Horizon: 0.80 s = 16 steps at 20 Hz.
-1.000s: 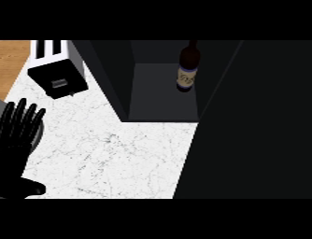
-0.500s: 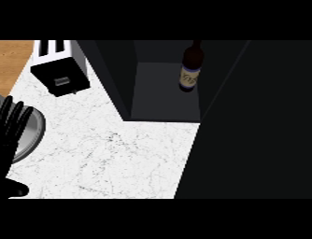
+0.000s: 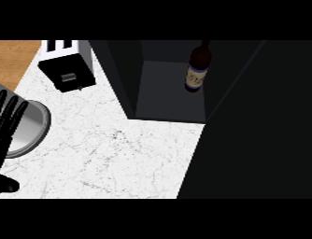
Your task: Pick up the wine, place it into the cabinet and close the cabinet
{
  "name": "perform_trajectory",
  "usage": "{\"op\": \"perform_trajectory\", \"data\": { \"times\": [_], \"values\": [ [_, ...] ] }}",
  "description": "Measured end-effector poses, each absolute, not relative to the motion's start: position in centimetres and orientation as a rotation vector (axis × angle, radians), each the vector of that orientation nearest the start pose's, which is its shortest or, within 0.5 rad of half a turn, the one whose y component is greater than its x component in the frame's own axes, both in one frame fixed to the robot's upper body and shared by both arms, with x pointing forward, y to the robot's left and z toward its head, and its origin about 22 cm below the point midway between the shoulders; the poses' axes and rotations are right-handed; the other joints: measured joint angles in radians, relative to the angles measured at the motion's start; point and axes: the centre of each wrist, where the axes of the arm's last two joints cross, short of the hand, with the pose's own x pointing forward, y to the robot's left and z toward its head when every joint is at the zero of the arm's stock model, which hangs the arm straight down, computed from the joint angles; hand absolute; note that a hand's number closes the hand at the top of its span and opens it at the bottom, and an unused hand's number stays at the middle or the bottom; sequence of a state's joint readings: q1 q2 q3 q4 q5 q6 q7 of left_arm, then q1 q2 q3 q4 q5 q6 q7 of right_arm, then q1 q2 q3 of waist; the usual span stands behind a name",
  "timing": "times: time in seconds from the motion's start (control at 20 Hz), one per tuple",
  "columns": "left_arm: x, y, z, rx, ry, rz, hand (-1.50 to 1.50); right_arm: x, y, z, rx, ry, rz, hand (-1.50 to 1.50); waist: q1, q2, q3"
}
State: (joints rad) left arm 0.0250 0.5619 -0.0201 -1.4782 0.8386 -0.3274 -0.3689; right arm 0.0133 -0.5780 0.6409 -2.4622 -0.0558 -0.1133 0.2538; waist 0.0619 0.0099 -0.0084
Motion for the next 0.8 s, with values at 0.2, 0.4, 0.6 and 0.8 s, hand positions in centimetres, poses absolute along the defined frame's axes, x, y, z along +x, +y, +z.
{"op": "perform_trajectory", "data": {
  "times": [0.2,0.4,0.6,0.8],
  "values": [
    [23.7,36.9,3.7,-0.45,-1.853,0.095,-1.5,14.1,-15.7,17.3,0.407,-1.864,0.729,1.5,0.009,-0.001,0.0],
    [23.3,37.8,3.4,-0.452,-1.843,0.096,-1.5,15.5,-11.3,18.3,0.529,-1.851,0.69,1.5,0.009,-0.005,0.0],
    [23.2,38.3,3.3,-0.439,-1.842,0.104,-1.5,18.0,-6.5,20.0,0.567,-1.825,0.684,1.5,-0.004,-0.007,0.003],
    [22.8,38.6,3.1,-0.447,-1.839,0.114,-1.5,20.6,-3.0,22.6,0.566,-1.814,0.671,1.5,-0.016,-0.009,0.005]
  ]
}}
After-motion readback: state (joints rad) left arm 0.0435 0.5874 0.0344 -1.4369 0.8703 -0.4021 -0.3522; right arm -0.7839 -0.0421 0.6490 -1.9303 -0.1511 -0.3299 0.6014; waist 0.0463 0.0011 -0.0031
